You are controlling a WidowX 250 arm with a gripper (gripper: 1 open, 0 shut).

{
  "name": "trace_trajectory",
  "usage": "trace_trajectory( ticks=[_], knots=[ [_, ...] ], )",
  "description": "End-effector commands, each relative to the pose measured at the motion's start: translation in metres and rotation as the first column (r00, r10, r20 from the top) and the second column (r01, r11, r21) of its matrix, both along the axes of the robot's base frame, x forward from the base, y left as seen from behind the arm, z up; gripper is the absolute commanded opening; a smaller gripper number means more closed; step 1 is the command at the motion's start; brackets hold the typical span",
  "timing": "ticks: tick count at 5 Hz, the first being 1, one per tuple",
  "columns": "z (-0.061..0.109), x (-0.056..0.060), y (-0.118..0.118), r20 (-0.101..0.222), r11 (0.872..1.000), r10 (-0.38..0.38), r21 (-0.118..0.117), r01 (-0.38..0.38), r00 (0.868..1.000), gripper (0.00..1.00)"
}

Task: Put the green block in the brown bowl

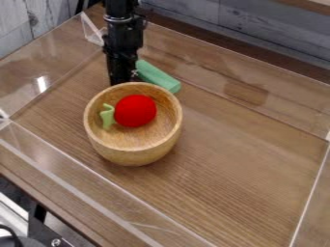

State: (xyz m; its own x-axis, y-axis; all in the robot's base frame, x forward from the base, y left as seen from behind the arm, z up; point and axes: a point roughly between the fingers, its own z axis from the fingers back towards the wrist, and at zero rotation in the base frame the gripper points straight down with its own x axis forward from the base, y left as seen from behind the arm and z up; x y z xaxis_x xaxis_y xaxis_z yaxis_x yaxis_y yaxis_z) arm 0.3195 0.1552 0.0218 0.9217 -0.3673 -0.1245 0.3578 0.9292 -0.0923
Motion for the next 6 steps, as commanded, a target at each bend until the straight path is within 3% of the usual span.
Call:
trace_trajectory(
  ticks=[1,5,6],
  knots=[
    [0.0203,0.0040,0.0076,0.062,1.000,0.017,0.024,-0.019,0.998,0.00],
    [0.0151,0.0030,0.0135,0.070,0.999,0.042,0.018,-0.043,0.997,0.00],
    [0.0136,0.0123,0.0124,0.078,0.999,0.040,0.014,-0.042,0.996,0.00]
  ],
)
